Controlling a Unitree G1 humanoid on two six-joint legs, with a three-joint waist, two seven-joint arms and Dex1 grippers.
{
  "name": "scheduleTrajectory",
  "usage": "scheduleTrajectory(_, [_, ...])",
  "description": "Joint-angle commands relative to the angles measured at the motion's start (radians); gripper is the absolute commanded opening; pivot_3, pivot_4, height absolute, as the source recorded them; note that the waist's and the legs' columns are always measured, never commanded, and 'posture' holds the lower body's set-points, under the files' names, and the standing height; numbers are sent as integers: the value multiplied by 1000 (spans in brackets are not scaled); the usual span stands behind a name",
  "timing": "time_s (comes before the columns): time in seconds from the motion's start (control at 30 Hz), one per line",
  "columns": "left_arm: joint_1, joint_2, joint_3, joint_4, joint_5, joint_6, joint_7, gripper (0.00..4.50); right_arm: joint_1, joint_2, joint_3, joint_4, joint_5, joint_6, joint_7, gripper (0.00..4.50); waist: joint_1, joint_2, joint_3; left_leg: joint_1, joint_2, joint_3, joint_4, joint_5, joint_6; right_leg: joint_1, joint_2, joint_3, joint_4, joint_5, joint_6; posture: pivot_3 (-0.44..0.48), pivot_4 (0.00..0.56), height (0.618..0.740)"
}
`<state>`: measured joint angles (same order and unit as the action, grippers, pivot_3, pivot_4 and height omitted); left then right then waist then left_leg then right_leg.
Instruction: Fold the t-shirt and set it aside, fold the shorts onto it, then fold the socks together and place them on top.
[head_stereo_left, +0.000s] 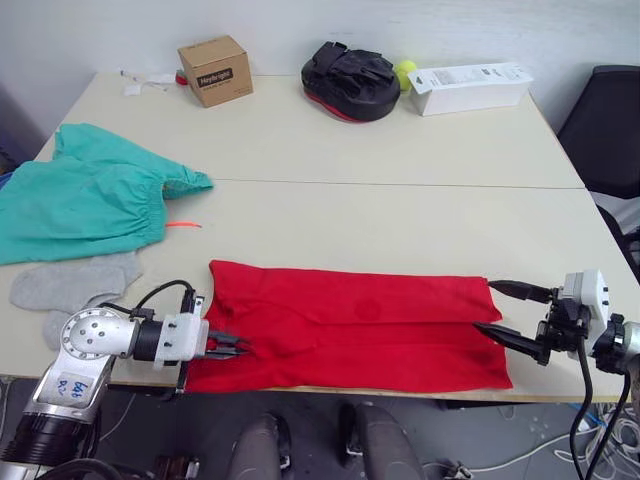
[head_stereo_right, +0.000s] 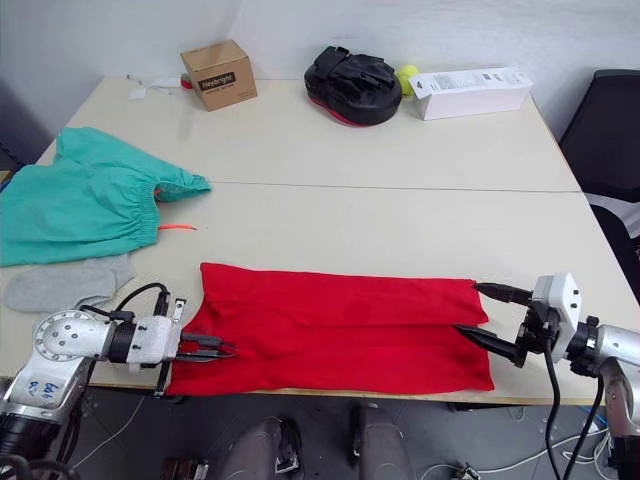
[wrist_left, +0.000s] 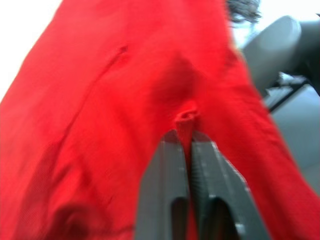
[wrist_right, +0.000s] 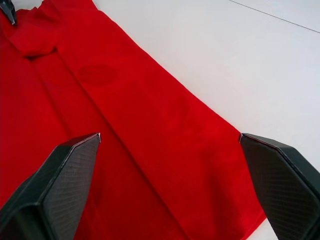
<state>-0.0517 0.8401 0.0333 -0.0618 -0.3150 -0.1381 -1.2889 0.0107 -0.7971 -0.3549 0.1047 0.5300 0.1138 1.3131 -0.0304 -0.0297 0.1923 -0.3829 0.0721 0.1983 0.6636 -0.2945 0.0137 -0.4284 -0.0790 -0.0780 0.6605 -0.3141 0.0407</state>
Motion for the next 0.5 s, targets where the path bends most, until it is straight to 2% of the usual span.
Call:
scheduleTrajectory(0.03, [28, 39, 74, -77, -80, 130, 29, 1583, -1, -26, -25, -35, 54, 64, 9, 4500, -1, 1, 0, 0, 0, 0, 0, 0, 0, 0, 0, 0, 0, 0, 0, 0, 150, 740])
scheduleTrajectory(0.23, [84, 108, 241, -142, -276, 487, 93, 3580, -8, -69, -28, -70, 76, 117, 43, 4500, -3, 2, 0, 0, 1, 0, 0, 0, 0, 0, 0, 0, 0, 0, 0, 0, 150, 740])
scheduleTrajectory(0.33, [34, 79, 315, -112, -369, 644, 202, 4464, -55, -79, -16, -53, 66, 120, 30, 4500, 0, 2, 0, 0, 1, 0, -1, 0, -1, 0, 0, 0, 0, 0, 0, 0, 150, 740])
scheduleTrajectory(0.43, [-22, 64, 336, -73, -399, 717, 244, 4464, -121, -123, 27, -37, 51, 178, 48, 4500, 0, 2, 0, 0, 0, 0, -1, 0, -1, 0, 0, 0, 0, 0, 0, 0, 150, 740])
scheduleTrajectory(0.5, [-91, 42, 329, -34, -370, 708, 299, 4464, -194, -149, 69, -8, 31, 223, 42, 4500, 0, 2, 0, 0, 0, 0, -1, 0, -1, 0, 0, 0, 0, 0, 0, 0, 150, 740])
